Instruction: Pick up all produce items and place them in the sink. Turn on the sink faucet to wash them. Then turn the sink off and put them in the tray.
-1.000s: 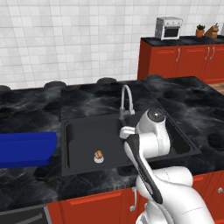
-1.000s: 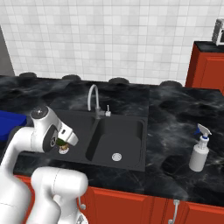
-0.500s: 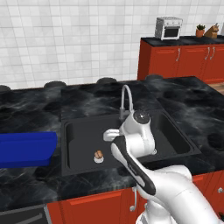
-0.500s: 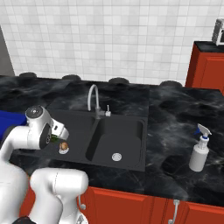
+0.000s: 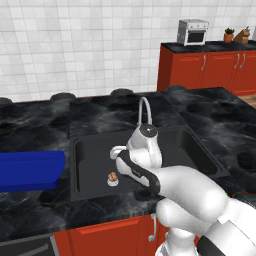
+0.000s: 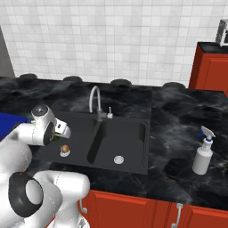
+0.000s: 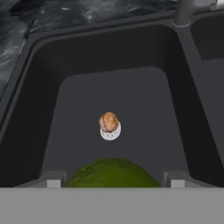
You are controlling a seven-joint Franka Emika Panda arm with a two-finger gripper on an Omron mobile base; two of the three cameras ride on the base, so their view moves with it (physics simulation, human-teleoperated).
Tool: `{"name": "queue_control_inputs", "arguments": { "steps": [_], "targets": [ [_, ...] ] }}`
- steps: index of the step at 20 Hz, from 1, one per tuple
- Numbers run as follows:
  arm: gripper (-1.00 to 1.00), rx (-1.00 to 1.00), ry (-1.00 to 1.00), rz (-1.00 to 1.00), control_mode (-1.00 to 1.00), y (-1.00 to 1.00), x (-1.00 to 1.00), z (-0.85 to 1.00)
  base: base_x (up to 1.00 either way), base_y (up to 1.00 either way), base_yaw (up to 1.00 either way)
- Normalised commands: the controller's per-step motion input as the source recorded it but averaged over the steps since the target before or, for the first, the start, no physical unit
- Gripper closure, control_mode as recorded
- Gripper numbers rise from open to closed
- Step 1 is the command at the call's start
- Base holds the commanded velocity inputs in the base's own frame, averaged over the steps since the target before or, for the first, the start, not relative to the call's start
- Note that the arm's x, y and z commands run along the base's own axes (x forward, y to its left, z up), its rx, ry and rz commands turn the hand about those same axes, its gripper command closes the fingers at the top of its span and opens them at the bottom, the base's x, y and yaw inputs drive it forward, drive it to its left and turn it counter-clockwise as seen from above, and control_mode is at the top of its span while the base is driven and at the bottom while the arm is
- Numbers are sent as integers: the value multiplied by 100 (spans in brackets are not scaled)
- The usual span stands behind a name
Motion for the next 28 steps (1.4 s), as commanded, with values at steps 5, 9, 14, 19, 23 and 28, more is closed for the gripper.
{"name": "queue_control_inputs", "arguments": {
  "steps": [5, 9, 14, 19, 23, 28],
  "targets": [
    [100, -2, 16, 0, -100, 11, 53, -25, 0, 0, 0],
    [100, 0, 16, 0, -100, 8, 47, -31, 0, 0, 0],
    [100, 0, 10, 0, -100, 3, 40, -35, 0, 0, 0],
    [100, -6, 1, -2, -100, 2, 23, -33, 0, 0, 0],
    [100, -10, 0, -3, -100, 5, 18, -30, 0, 0, 0],
    [100, -5, 1, -3, -100, 2, 17, -30, 0, 0, 0]
  ]
}}
